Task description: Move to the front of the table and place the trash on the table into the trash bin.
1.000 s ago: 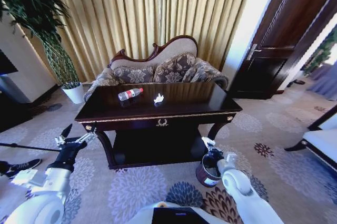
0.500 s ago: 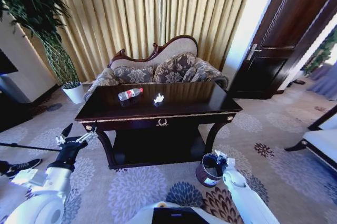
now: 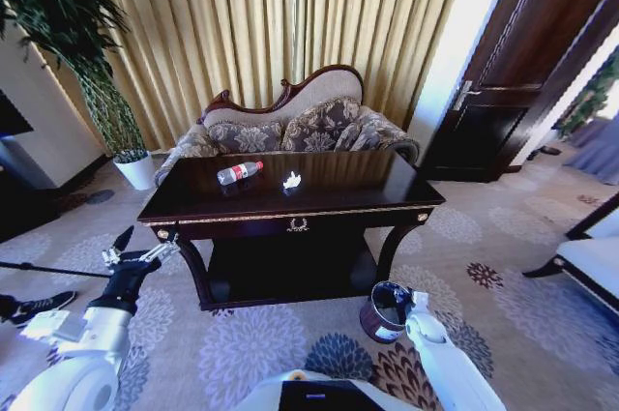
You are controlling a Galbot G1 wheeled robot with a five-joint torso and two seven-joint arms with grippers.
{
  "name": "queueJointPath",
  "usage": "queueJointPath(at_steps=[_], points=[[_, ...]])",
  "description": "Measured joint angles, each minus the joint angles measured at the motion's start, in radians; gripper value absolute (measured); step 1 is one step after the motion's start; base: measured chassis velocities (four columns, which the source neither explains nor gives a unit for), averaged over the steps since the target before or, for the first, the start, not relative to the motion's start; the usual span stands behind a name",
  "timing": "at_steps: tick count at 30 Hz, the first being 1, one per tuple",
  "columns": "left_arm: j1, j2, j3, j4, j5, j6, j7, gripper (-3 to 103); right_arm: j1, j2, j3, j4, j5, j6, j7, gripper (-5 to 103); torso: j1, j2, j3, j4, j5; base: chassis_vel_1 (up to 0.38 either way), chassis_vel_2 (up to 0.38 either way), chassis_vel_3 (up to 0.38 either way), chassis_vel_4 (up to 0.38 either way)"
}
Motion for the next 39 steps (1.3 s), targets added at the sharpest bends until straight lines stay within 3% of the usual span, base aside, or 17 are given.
queueJointPath(at_steps=[4, 6, 7, 8, 11, 26, 36, 39], points=[[0.004, -0.002, -0.002, 0.004, 0.001, -0.007, 0.003, 100, -0.004, -0.001, 0.001, 0.003, 0.002, 0.0, 0.0, 70, 0.0, 0.0, 0.0, 0.0, 0.0, 0.0, 0.0, 0.0, 0.0], [0.006, -0.003, -0.003, 0.004, 0.001, -0.008, 0.003, 100, -0.005, -0.001, 0.002, 0.003, 0.002, 0.0, 0.0, 70, 0.0, 0.0, 0.0, 0.0, 0.0, 0.0, 0.0, 0.0, 0.0], [0.007, -0.003, -0.004, 0.004, 0.001, -0.009, 0.003, 100, -0.006, 0.0, 0.002, 0.003, 0.002, 0.0, 0.0, 80, 0.0, 0.0, 0.0, 0.0, 0.0, 0.0, 0.0, 0.0, 0.0], [0.008, -0.003, -0.005, 0.005, 0.001, -0.01, 0.004, 100, -0.006, 0.0, 0.002, 0.001, 0.002, -0.001, 0.0, 80, 0.0, 0.0, 0.0, 0.0, 0.0, 0.0, 0.0, 0.0, 0.0], [0.008, -0.003, -0.007, 0.005, 0.001, -0.01, 0.004, 100, -0.007, 0.0, 0.002, -0.002, -0.002, 0.001, 0.0, 96, 0.0, 0.0, 0.0, 0.0, 0.0, 0.0, 0.0, 0.0, 0.0], [0.006, -0.004, -0.008, 0.006, 0.0, -0.012, 0.004, 100, -0.013, 0.0, 0.01, 0.004, 0.006, 0.002, 0.0, 100, 0.0, 0.0, 0.0, 0.0, 0.0001, 0.0, 0.0, 0.0, 0.0], [0.006, -0.01, -0.005, 0.005, 0.0, -0.012, 0.004, 100, -0.088, -0.01, 0.034, 0.253, -0.047, 0.033, 0.0, 100, 0.0, 0.0, 0.0, 0.0, 0.0, 0.0, 0.0, 0.0, 0.0], [0.007, -0.01, -0.006, 0.007, 0.0, -0.012, 0.004, 100, -0.132, -0.028, 0.048, 0.441, -0.023, 0.035, 0.002, 100, 0.0, 0.0, 0.0, 0.0002, 0.0, 0.0, 0.0, 0.0, 0.0]])
